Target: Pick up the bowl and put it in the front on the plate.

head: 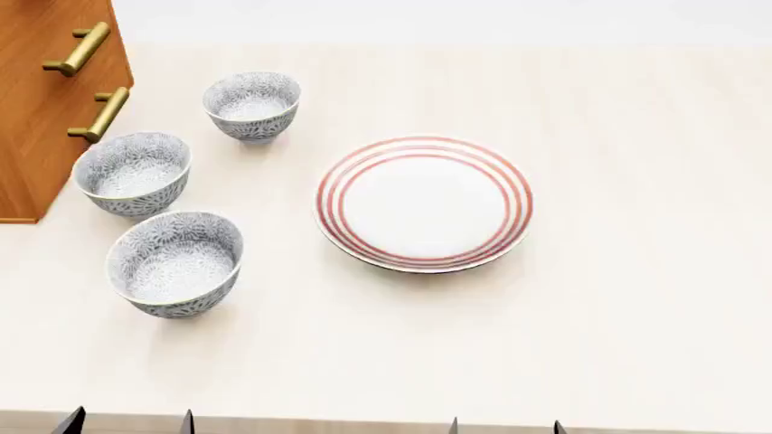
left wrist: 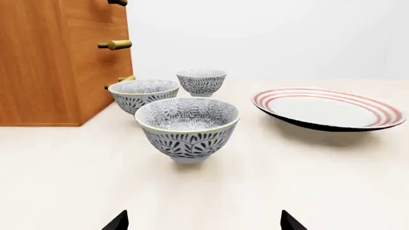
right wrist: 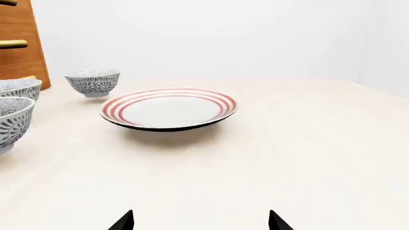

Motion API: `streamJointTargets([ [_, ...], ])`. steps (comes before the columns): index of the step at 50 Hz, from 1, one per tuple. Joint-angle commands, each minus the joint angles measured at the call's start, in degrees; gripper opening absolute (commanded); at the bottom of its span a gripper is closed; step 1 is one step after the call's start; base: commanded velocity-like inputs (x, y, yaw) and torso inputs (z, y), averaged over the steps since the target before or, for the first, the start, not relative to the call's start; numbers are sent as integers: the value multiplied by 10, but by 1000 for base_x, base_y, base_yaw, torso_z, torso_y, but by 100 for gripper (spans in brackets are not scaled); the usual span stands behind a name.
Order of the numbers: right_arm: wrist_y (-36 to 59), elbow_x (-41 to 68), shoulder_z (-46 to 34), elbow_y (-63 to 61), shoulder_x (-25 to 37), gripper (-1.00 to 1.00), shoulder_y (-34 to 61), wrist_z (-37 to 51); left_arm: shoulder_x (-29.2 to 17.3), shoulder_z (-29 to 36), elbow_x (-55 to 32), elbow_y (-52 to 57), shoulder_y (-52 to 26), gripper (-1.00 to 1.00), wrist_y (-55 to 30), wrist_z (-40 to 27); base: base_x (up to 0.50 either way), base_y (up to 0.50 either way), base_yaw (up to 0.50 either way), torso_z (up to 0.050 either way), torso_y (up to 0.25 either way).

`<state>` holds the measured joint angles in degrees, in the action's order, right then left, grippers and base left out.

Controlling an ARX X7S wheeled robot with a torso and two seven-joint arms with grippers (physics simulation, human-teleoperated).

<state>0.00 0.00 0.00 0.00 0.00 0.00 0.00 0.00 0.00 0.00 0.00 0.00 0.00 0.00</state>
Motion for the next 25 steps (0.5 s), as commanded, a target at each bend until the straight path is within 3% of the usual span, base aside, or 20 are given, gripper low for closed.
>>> streamJointTargets([
  [1, -3, 50, -54, -4, 45, 100, 0, 53, -46, 55, -45, -9, -2, 100, 11, -50, 0, 0, 0, 0, 0],
  [2, -2, 9, -7, -2, 5, 100, -1, 5, -6, 7, -5, -5, 0, 100, 3, -6, 0, 0, 0, 0, 0],
  [18, -10, 34, -37, 0, 31, 100, -1, 35, -30, 36, -28, -10, -1, 100, 17, -40, 0, 0, 0, 0, 0],
  [25, -119, 44, -32, -19, 31, 100, -13, 50, -34, 37, -18, 26, 20, 100, 148, -59, 0, 0, 0, 0, 0],
])
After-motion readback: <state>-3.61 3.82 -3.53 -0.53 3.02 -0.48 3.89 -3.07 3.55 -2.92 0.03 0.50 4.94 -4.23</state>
